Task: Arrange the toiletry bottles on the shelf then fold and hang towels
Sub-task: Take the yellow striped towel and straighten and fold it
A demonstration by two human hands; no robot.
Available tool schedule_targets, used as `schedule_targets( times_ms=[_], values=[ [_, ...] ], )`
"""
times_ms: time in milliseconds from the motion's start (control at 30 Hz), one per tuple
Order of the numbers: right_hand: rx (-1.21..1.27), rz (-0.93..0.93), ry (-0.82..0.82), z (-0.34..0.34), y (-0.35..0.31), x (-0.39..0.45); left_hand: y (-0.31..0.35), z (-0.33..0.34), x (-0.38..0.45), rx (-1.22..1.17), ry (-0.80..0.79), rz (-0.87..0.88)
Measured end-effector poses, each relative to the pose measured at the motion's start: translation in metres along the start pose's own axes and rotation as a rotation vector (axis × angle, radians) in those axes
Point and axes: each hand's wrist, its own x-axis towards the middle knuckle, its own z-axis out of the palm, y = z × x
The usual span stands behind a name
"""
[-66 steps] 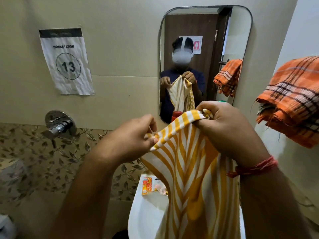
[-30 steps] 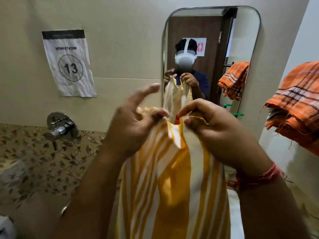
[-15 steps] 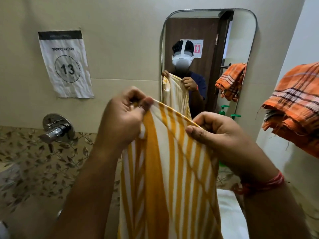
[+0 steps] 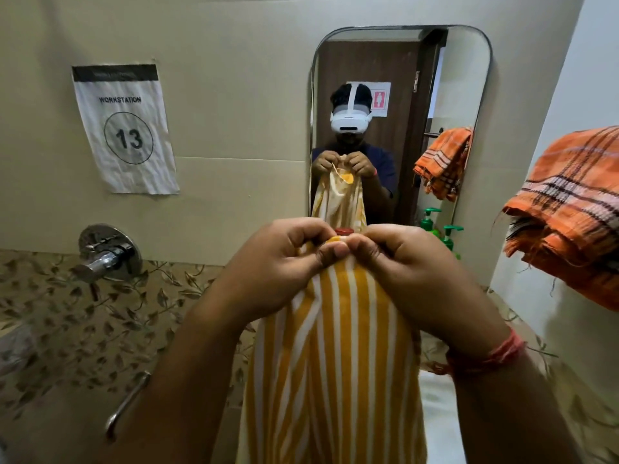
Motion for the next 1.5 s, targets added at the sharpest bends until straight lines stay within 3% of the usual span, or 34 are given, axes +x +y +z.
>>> schedule_targets(
  times_ms=[67,200,300,367,500,567,700,867,1067,1167,1233,1300,1433,1500],
  values=[
    [-0.092,0.028,-0.048,0.001,0.005,-0.003,-0.003,-0.003,-0.001,0.108,0.119,0.041],
    [-0.355,0.119,-0.052,0.002,0.017,-0.011,-0.01,-0.008,-0.004,0.188,0.577,-0.061],
    [-0.218,0.173,0.094,-0.004,0.025,-0.019,-0.004,-0.022,-0.007,0.147,0.807,-0.05],
    [-0.011,0.109,0.127,0.002,0.018,-0.02,0.011,-0.021,-0.006,0.174,0.736,0.017],
    [0.241,-0.094,0.091,0.024,-0.011,-0.009,0.033,-0.002,-0.001,0.173,0.375,0.064],
    [0.328,-0.151,0.118,0.025,-0.019,-0.007,0.035,-0.004,0.0,0.175,0.284,0.074],
    [0.098,-0.159,0.206,0.03,-0.018,-0.006,0.03,-0.007,-0.003,0.176,0.246,0.04],
    [-0.004,-0.038,0.086,0.046,-0.007,0.002,0.02,-0.002,-0.002,0.148,0.346,0.02],
    [-0.207,0.188,-0.003,0.046,0.042,-0.004,0.0,-0.022,-0.011,0.063,0.783,-0.065],
    [-0.046,0.213,0.051,0.041,0.053,-0.014,-0.011,-0.031,-0.015,0.171,0.903,-0.129],
    [0.214,0.185,0.126,0.039,0.045,-0.017,-0.015,-0.033,-0.016,0.279,0.797,-0.174],
    [0.298,0.121,0.132,0.039,0.027,-0.015,-0.012,-0.028,-0.015,0.326,0.562,-0.135],
    [0.241,-0.001,0.07,0.039,-0.007,-0.003,-0.004,-0.004,-0.018,0.06,-0.05,-0.081],
    [0.2,-0.015,0.1,0.038,-0.012,0.0,-0.009,0.0,-0.021,-0.068,-0.14,-0.133]
  ],
)
